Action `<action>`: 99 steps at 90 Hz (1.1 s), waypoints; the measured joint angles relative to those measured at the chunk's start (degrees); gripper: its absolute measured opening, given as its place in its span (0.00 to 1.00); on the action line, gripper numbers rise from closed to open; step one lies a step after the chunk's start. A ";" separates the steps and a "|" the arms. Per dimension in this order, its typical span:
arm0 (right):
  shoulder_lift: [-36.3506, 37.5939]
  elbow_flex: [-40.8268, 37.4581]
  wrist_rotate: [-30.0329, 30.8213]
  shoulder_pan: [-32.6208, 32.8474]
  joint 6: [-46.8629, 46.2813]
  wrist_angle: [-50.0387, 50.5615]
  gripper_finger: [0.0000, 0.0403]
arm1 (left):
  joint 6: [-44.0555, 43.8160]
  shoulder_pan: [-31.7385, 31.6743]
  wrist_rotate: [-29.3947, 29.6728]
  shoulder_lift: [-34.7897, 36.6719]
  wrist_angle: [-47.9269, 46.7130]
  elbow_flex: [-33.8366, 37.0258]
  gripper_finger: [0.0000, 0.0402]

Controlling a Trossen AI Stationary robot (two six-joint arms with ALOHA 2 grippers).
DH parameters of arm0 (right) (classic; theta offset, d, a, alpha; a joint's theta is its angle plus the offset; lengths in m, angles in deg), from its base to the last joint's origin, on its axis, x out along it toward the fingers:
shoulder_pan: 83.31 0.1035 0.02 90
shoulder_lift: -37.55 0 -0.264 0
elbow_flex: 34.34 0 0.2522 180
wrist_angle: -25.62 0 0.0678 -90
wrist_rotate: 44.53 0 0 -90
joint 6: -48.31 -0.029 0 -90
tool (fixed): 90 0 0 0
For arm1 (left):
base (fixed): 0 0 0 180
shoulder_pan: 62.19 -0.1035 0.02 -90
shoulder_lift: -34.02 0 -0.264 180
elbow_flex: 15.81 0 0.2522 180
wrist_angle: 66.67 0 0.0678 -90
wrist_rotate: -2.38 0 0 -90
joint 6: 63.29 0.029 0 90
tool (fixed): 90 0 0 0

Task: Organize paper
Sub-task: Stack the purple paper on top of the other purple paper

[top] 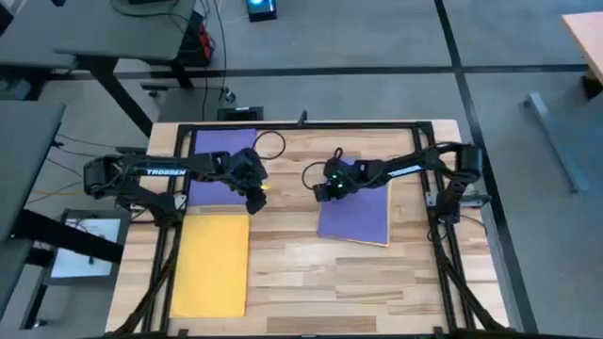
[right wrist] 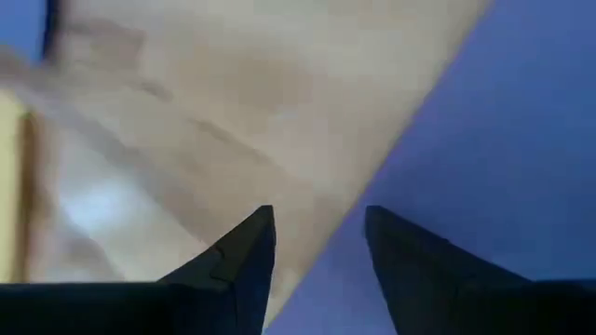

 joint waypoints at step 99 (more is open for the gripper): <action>22.75 -8.21 15.13 -20.70 26.41 39.93 0.03 | -5.24 3.81 -1.81 -35.45 14.43 -30.56 0.00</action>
